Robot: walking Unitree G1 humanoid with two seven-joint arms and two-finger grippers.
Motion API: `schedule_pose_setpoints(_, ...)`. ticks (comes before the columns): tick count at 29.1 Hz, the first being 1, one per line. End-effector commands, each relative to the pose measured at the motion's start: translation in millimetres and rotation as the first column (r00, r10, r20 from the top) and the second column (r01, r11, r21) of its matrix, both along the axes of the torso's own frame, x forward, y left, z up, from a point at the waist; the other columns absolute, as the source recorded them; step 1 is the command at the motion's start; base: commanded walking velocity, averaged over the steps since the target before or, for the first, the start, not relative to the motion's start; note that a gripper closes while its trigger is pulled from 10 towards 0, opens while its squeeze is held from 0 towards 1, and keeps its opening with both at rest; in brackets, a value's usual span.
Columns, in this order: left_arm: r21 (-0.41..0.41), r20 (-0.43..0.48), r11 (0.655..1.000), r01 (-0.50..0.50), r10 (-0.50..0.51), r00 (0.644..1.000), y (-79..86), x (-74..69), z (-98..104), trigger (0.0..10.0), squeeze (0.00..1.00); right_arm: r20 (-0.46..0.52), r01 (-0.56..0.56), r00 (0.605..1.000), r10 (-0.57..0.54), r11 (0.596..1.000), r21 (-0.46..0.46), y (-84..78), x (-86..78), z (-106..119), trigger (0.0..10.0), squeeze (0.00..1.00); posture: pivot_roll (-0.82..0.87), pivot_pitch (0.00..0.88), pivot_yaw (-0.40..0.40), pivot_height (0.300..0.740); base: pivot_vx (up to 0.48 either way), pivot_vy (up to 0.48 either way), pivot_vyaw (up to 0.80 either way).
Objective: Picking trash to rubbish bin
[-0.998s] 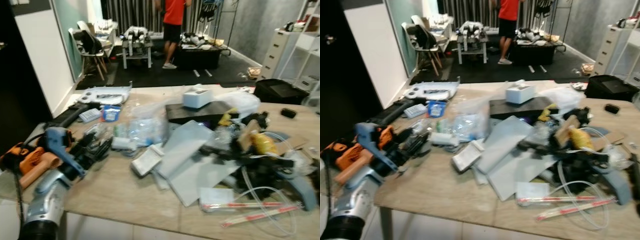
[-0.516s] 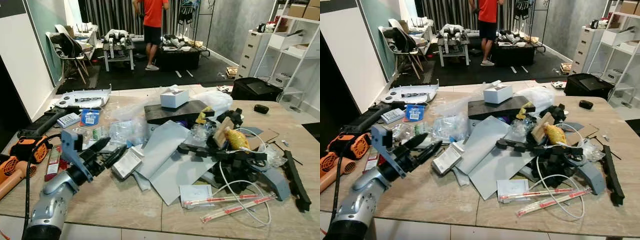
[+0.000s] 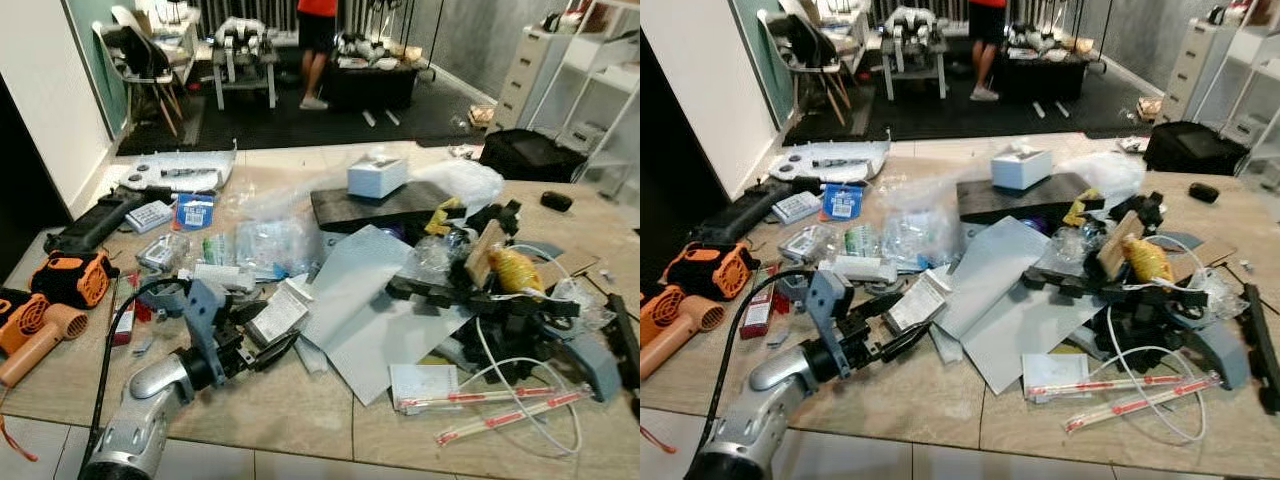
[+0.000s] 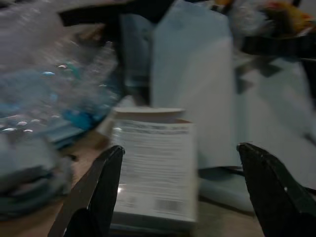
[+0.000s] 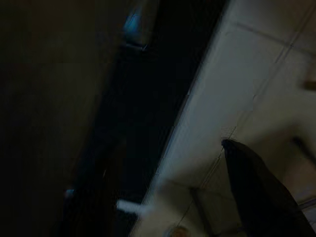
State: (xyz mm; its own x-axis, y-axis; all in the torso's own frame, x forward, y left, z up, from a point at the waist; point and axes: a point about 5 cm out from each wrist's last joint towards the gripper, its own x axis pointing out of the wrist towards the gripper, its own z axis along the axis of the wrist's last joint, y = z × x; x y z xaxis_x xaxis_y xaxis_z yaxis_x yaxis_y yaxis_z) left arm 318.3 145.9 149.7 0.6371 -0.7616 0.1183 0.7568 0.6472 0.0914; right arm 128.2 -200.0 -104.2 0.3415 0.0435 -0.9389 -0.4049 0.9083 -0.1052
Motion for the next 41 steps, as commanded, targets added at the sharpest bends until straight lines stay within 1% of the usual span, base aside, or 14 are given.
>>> schedule_pose_setpoints(1, 0.044, 0.021, 0.999, -0.022, 0.022, 1.0, -1.3, 1.0, -2.7, 10.0, 0.0, -0.042, 0.008, 0.999, -0.008, 1.0, -0.004, -4.2, -15.0, -3.8, 10.0, 0.0, -0.12, 0.258, 0.037, 0.74, 0.0, 0.0, 0.0)
schedule_pose_setpoints(5, 0.106, 0.08, 0.993, -0.058, 0.05, 0.996, -7.5, 2.8, -1.0, 10.0, 0.0, -0.054, 0.013, 0.998, -0.013, 1.0, -0.011, -8.6, -21.1, -4.7, 10.0, 0.0, -0.12, 0.271, 0.039, 0.74, 0.0, 0.0, 0.0)
schedule_pose_setpoints(9, 0.119, 0.113, 0.989, -0.089, 0.075, 0.991, -21.4, 5.0, -2.1, 10.0, 0.0, -0.053, 0.016, 0.998, -0.017, 1.0, -0.011, -9.0, -21.1, -4.6, 10.0, 0.0, -0.13, 0.272, 0.039, 0.74, 0.0, 0.0, 0.0)
schedule_pose_setpoints(11, 0.17, 0.136, 0.976, -0.135, 0.112, 0.984, -27.5, 8.2, -6.2, 10.0, 0.0, -0.049, 0.018, 0.999, -0.018, 1.0, -0.01, -8.6, -19.1, -4.2, 10.0, 0.0, -0.13, 0.271, 0.038, 0.74, 0.0, 0.0, 0.0)
schedule_pose_setpoints(12, 0.186, 0.138, 0.962, -0.198, 0.174, 0.975, -29.7, 13.7, -9.6, 10.0, 0.0, -0.042, 0.017, 0.999, -0.018, 1.0, -0.009, -8.3, -16.7, -3.5, 10.0, 0.0, -0.13, 0.268, 0.037, 0.74, 0.0, 0.0, 0.0)
schedule_pose_setpoints(16, 0.184, 0.159, 0.942, -0.279, 0.252, 0.955, -31.3, 20.2, -10.8, 10.0, 0.0, -0.034, 0.014, 0.999, -0.014, 1.0, -0.008, -8.5, -13.6, -2.6, 10.0, 0.0, -0.13, 0.265, 0.035, 0.74, 0.0, 0.0, 0.0)
schedule_pose_setpoints(19, 0.168, 0.16, 0.939, -0.3, 0.274, 0.948, -35.9, 21.7, -12.9, 10.0, 0.0, -0.026, 0.012, 1.0, -0.013, 1.0, -0.008, -8.9, -11.6, -1.9, 10.0, 0.0, -0.13, 0.265, 0.034, 0.74, 0.0, 0.0, 0.0)
schedule_pose_setpoints(20, 0.172, 0.161, 0.939, -0.298, 0.272, 0.949, -36.9, 21.8, -13.8, 0.0, 0.0, -0.025, 0.012, 1.0, -0.012, 1.0, -0.008, -9.1, -11.4, -1.8, 10.0, 0.0, -0.14, 0.263, 0.034, 0.74, 0.0, 0.0, 0.0)
schedule_pose_setpoints(26, 0.203, 0.161, 0.949, -0.24, 0.21, 0.964, -47.6, 17.4, -22.0, 0.0, 0.0, -0.025, 0.017, 1.0, -0.017, 1.0, -0.008, -9.6, -12.3, -1.9, 10.0, 0.0, -0.14, 0.261, 0.036, 0.74, 0.0, 0.0, 0.0)
schedule_pose_setpoints(36, 0.184, 0.193, 0.949, -0.258, 0.222, 0.956, -45.8, 21.4, -17.2, 0.0, 0.0, -0.016, 0.023, 1.0, -0.023, 1.0, -0.001, -5.5, -7.6, -1.4, 10.0, 0.0, -0.13, 0.239, 0.042, 0.74, 0.0, 0.0, 0.0)
schedule_pose_setpoints(38, 0.149, 0.193, 0.956, -0.253, 0.223, 0.955, -46.6, 21.8, -13.0, 0.0, 0.0, -0.012, 0.023, 1.0, -0.023, 1.0, 0.001, -4.6, -5.9, -1.0, 10.0, 0.0, -0.13, 0.236, 0.042, 0.74, 0.0, 0.0, 0.0)
schedule_pose_setpoints(39, 0.093, 0.178, 0.967, -0.238, 0.218, 0.959, -47.9, 22.2, -7.6, 0.0, 0.0, -0.009, 0.023, 1.0, -0.023, 1.0, 0.001, -4.3, -4.8, -0.8, 10.0, 0.0, -0.13, 0.232, 0.042, 0.74, 0.0, 0.0, 0.0)
schedule_pose_setpoints(40, 0.093, 0.178, 0.967, -0.238, 0.218, 0.959, -47.9, 22.2, -7.6, 0.0, 0.0, -0.009, 0.023, 1.0, -0.023, 1.0, 0.001, -4.3, -4.8, -0.8, 10.0, 0.0, -0.13, 0.232, 0.042, 0.74, 0.0, 0.0, 0.0)
schedule_pose_setpoints(41, 0.041, 0.162, 0.976, -0.212, 0.203, 0.966, -49.8, 22.2, -2.5, 0.0, 0.0, -0.007, 0.023, 1.0, -0.023, 1.0, 0.001, -4.0, -3.6, -0.5, 10.0, 0.0, -0.13, 0.226, 0.04, 0.74, 0.0, 0.0, 0.0)
